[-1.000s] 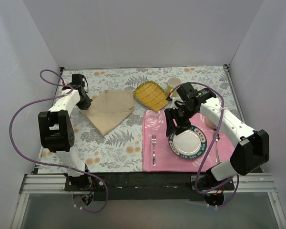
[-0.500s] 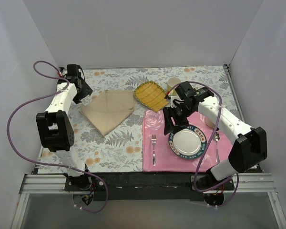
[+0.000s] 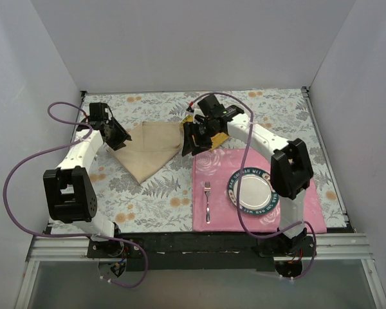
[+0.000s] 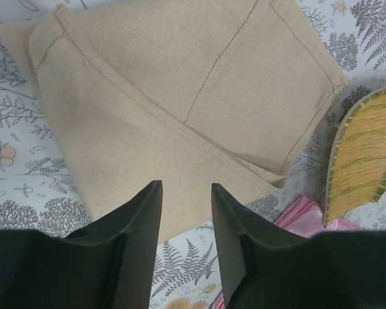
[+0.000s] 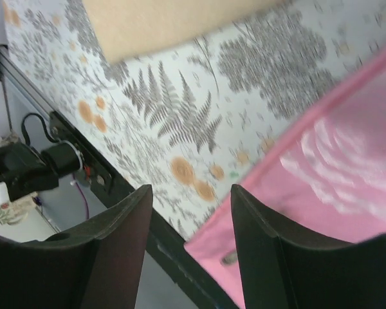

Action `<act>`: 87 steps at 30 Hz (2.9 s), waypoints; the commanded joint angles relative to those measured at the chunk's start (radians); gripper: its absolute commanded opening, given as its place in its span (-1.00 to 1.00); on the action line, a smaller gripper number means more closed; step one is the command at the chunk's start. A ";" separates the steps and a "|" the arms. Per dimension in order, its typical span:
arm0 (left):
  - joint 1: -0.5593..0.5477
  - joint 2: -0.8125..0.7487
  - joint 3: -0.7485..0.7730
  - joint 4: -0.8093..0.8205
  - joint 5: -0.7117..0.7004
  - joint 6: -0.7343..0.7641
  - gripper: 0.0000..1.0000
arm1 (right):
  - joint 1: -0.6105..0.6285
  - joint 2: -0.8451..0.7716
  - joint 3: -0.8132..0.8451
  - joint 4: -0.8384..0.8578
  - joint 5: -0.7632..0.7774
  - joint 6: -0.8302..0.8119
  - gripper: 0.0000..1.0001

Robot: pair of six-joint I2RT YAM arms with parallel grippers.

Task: Fold the napkin, place the utensils inside, and roll it up
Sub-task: Fold the napkin

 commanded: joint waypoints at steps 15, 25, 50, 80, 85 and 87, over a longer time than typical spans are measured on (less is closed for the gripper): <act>0.076 0.078 -0.042 0.167 0.095 -0.016 -0.44 | 0.121 0.456 0.403 0.292 -0.061 0.184 -0.16; 0.085 0.061 -0.062 0.164 0.092 -0.030 -0.42 | 0.128 0.485 0.363 0.276 -0.013 0.114 -0.16; 0.185 0.187 0.039 0.121 0.056 0.103 -0.42 | 0.157 0.467 0.358 0.175 0.042 0.003 -0.17; 0.217 0.133 0.073 0.123 -0.013 0.096 -0.08 | 0.242 0.480 0.431 0.105 0.162 -0.089 -0.06; 0.215 0.113 0.065 0.014 0.053 -0.002 0.09 | 0.265 0.377 0.395 0.114 0.249 -0.112 0.14; 0.215 0.102 0.055 -0.028 0.062 -0.016 0.09 | 0.294 0.354 0.403 0.106 0.283 -0.159 0.31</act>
